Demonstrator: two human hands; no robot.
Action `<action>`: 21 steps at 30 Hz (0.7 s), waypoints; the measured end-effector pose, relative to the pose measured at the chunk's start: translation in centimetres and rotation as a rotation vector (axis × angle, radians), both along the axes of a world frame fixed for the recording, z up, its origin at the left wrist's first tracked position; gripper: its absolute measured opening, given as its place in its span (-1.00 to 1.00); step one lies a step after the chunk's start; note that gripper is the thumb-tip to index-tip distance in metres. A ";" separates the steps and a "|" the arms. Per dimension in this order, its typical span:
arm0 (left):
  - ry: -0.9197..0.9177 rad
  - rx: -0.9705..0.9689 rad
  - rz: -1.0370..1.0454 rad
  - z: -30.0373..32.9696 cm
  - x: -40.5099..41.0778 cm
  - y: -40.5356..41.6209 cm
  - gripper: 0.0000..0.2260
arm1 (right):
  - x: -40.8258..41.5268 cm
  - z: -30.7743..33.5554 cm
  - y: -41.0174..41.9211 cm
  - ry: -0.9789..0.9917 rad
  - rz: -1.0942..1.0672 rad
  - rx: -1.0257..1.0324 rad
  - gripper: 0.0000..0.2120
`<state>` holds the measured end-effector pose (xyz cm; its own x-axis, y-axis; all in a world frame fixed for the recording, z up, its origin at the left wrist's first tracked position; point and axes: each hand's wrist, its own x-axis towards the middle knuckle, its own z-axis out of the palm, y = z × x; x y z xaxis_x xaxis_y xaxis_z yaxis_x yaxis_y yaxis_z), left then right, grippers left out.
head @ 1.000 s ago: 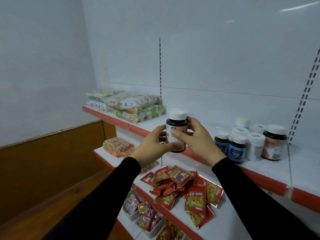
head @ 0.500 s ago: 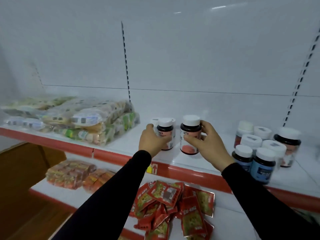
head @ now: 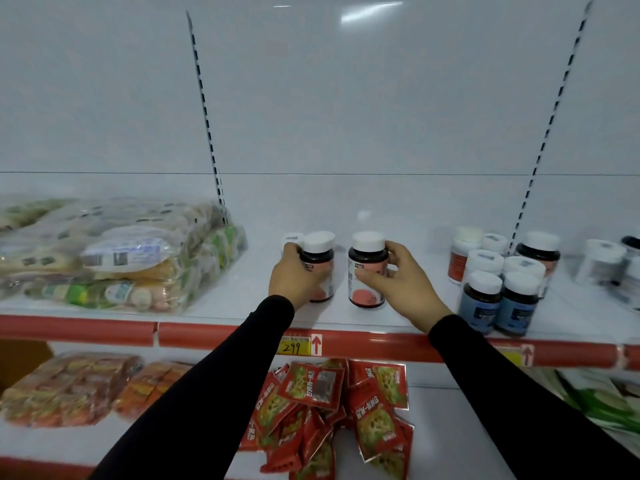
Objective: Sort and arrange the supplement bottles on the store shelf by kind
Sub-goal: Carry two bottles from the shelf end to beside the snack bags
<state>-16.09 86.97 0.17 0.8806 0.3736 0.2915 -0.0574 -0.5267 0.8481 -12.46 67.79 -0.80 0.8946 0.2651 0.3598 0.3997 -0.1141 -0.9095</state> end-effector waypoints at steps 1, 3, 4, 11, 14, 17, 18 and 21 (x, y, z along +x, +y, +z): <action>-0.001 -0.003 0.004 -0.1 -0.1 0.3 -0.52 | 0.2 0.0 0.4 -0.002 0.007 -0.011 -0.45; 0.000 0.007 0.018 -0.1 -0.2 0.9 -0.55 | 0.6 -0.1 1.2 -0.011 0.021 -0.034 -0.45; 0.002 0.011 0.024 -0.1 -0.3 1.3 -0.57 | 0.8 -0.1 1.7 -0.015 0.022 -0.039 -0.45; 0.011 -0.047 0.035 -0.4 0.1 3.0 -0.60 | 2.1 -0.7 4.5 0.037 0.032 -0.030 -0.45; 0.005 -0.059 0.036 -0.5 0.3 3.2 -0.58 | 2.4 -0.9 5.2 0.036 0.031 -0.052 -0.51; -0.006 -0.053 0.035 -0.8 0.4 3.4 -0.60 | 2.4 -0.9 5.8 0.030 0.038 -0.074 -0.54; -0.007 -0.049 0.032 -0.8 0.4 3.5 -0.61 | 2.4 -0.9 6.0 0.029 0.042 -0.079 -0.54; -0.006 -0.042 0.024 -0.9 0.5 3.6 -0.61 | 2.3 -0.9 6.2 0.025 0.043 -0.085 -0.55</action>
